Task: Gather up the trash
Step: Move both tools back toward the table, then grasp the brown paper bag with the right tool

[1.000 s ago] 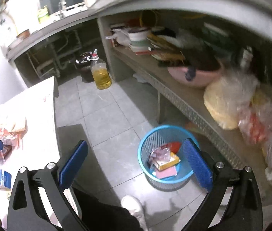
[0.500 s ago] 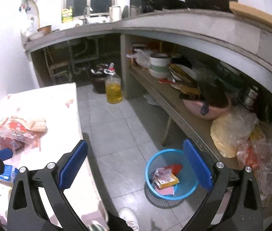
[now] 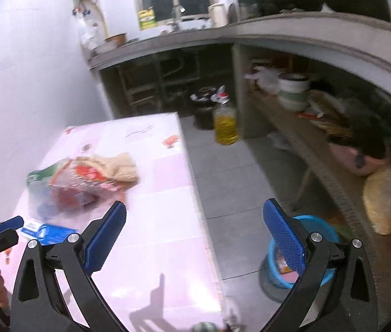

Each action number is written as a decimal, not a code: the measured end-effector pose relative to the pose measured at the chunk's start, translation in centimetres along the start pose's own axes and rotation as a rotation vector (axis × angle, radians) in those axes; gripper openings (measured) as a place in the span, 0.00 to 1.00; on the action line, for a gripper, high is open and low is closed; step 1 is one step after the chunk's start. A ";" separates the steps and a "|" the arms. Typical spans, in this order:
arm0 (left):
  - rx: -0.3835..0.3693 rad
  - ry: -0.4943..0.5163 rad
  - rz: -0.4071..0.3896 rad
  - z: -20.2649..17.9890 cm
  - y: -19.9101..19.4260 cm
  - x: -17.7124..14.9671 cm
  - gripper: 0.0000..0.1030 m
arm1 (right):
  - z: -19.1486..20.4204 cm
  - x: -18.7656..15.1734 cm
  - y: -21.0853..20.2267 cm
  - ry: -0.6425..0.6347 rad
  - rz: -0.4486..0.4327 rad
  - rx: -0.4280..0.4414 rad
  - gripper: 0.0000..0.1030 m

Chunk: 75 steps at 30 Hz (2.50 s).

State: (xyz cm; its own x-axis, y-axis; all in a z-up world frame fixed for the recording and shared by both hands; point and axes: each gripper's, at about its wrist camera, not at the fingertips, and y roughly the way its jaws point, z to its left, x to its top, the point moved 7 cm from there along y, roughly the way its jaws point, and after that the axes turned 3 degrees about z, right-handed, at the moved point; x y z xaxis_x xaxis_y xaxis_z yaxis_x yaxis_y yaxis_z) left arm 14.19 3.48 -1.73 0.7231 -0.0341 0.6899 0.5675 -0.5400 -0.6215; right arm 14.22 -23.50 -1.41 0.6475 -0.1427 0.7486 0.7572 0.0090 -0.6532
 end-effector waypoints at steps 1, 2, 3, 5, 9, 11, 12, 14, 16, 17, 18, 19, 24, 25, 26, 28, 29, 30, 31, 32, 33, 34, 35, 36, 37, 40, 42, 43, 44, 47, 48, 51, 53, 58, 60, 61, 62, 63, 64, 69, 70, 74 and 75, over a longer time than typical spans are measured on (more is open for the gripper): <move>0.018 -0.006 -0.008 0.7 -0.4 0.0 0.92 | 0.5 0.0 0.4 -0.001 0.012 0.021 0.94; 0.029 -0.007 -0.015 1.2 -0.8 -0.1 0.92 | 1.2 0.0 0.7 -0.002 0.026 0.044 0.94; 0.040 -0.008 -0.022 1.7 -1.3 -0.1 0.92 | 1.9 0.0 1.0 -0.003 0.035 0.065 0.94; 0.058 -0.011 -0.032 2.5 -1.9 0.0 0.92 | 3.2 0.0 1.5 -0.004 0.056 0.117 0.94; 0.064 -0.009 -0.055 3.5 -2.5 0.6 0.92 | 5.5 0.6 2.8 -0.002 0.100 0.226 0.94; 0.064 -0.006 -0.059 3.7 -2.5 0.9 0.92 | 6.4 1.6 3.8 0.002 0.123 0.275 0.94; 0.064 -0.005 -0.061 3.7 -2.4 1.0 0.92 | 6.8 2.1 4.4 0.003 0.137 0.298 0.94; 0.059 0.000 -0.066 3.9 -2.3 1.2 0.92 | 7.7 3.3 6.3 0.012 0.175 0.336 0.94; 0.057 0.001 -0.069 4.1 -2.2 1.4 0.92 | 8.6 4.5 9.1 0.021 0.247 0.379 0.94; 0.059 0.001 -0.070 4.2 -2.1 1.5 0.92 | 9.0 4.9 10.5 0.026 0.290 0.388 0.94; 0.062 0.002 -0.072 4.3 -2.1 1.6 0.92 | 9.4 5.2 12.1 0.034 0.334 0.391 0.94; 0.064 0.003 -0.075 4.4 -2.0 1.7 0.92 | 10.0 5.5 14.4 0.048 0.404 0.395 0.94; 0.071 -0.017 -0.081 5.2 -1.8 2.2 0.92 | 12.3 5.8 21.6 0.085 0.582 0.353 0.93; 0.071 -0.022 -0.082 5.4 -1.7 2.3 0.92 | 12.8 5.8 22.5 0.079 0.598 0.347 0.93; 0.072 -0.026 -0.082 5.5 -1.7 2.4 0.92 | 13.4 5.8 23.6 0.061 0.618 0.328 0.93; 0.077 -0.026 -0.077 5.8 -1.5 2.5 0.92 | 14.4 5.5 24.9 0.026 0.643 0.305 0.93; 0.078 -0.026 -0.076 5.9 -1.5 2.5 0.92 | 14.9 5.2 25.6 0.000 0.660 0.288 0.93; 0.081 -0.027 -0.071 6.0 -1.4 2.5 0.92 | 15.2 5.0 26.1 -0.018 0.668 0.269 0.93; 0.082 -0.028 -0.068 6.1 -1.2 2.5 0.92 | 15.3 4.9 26.5 -0.029 0.673 0.257 0.93; 0.083 -0.030 -0.066 6.1 -1.2 2.5 0.92 | 15.4 4.7 26.9 -0.043 0.677 0.249 0.93; 0.083 -0.032 -0.066 6.2 -1.1 2.4 0.92 | 15.5 4.6 27.2 -0.050 0.674 0.241 0.92; 0.084 -0.033 -0.065 6.3 -1.0 2.4 0.92 | 15.4 4.8 27.3 -0.064 0.658 0.225 0.89; 0.084 -0.034 -0.064 6.3 -0.9 2.5 0.92 | 15.4 5.1 27.5 -0.067 0.654 0.219 0.88; 0.085 -0.034 -0.063 6.3 -0.8 2.5 0.92 | 15.3 5.2 27.5 -0.064 0.647 0.218 0.84; 0.085 -0.034 -0.062 6.4 -0.7 2.6 0.92 | 15.3 5.5 27.7 -0.062 0.644 0.216 0.80; 0.086 -0.029 -0.063 6.2 -0.5 2.8 0.92 | 14.8 5.8 27.7 -0.063 0.628 0.198 0.66; 0.086 -0.024 -0.065 6.1 -0.5 2.9 0.92 | 14.5 6.0 27.7 -0.046 0.622 0.205 0.57; 0.086 -0.021 -0.066 5.9 -0.4 3.1 0.92 | 14.4 6.1 27.7 -0.033 0.623 0.216 0.51; 0.086 -0.019 -0.066 5.9 -0.4 3.1 0.92 | 14.2 6.1 27.8 -0.014 0.624 0.230 0.48; 0.088 -0.011 -0.067 5.6 -0.4 3.2 0.92 | 13.9 6.2 27.6 0.055 0.616 0.283 0.38; 0.089 -0.010 -0.067 5.6 -0.4 3.2 0.92 | 13.6 6.3 27.4 0.070 0.606 0.297 0.34; 0.089 -0.008 -0.065 5.5 -0.3 3.4 0.92 | 12.8 6.6 26.5 0.119 0.559 0.338 0.27; 0.090 -0.007 -0.062 5.5 -0.2 3.3 0.92 | 12.4 6.8 26.0 0.139 0.529 0.347 0.23; 0.087 -0.003 -0.060 5.2 -0.2 3.4 0.92 | 10.7 7.3 24.4 0.169 0.460 0.361 0.13; 0.085 0.002 -0.059 5.0 -0.1 3.3 0.92 | 9.9 7.6 23.6 0.180 0.433 0.374 0.11; 0.084 0.006 -0.056 4.8 -0.1 3.4 0.92 | 9.5 7.6 23.2 0.184 0.421 0.380 0.11; 0.084 0.010 -0.055 4.7 0.0 3.4 0.92 | 9.2 7.7 22.8 0.187 0.409 0.387 0.11; 0.082 0.014 -0.053 4.6 0.0 3.3 0.92 | 8.9 7.7 22.4 0.190 0.401 0.388 0.10; 0.081 0.022 -0.050 4.3 0.1 3.3 0.92 | 8.5 7.6 22.0 0.193 0.394 0.389 0.10; 0.092 0.086 -0.043 3.1 0.5 3.3 0.92 | 6.4 7.3 19.2 0.229 0.345 0.409 0.09; 0.092 0.097 -0.040 2.9 0.6 3.3 0.91 | 6.2 7.2 18.7 0.234 0.336 0.411 0.08; 0.092 0.170 -0.033 1.5 1.4 3.9 0.89 | 4.4 6.6 15.7 0.256 0.287 0.412 0.08; 0.098 0.206 -0.030 0.9 1.8 4.1 0.87 | 4.0 6.5 15.1 0.257 0.277 0.411 0.08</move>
State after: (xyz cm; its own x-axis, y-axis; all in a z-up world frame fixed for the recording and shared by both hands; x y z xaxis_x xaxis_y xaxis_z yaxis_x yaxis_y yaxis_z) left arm 18.50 3.14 -0.34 0.6153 -0.1954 0.7637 0.6304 -0.4597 -0.6255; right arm 30.20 -20.29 -5.98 0.8243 -0.3163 0.4695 0.5662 0.4587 -0.6849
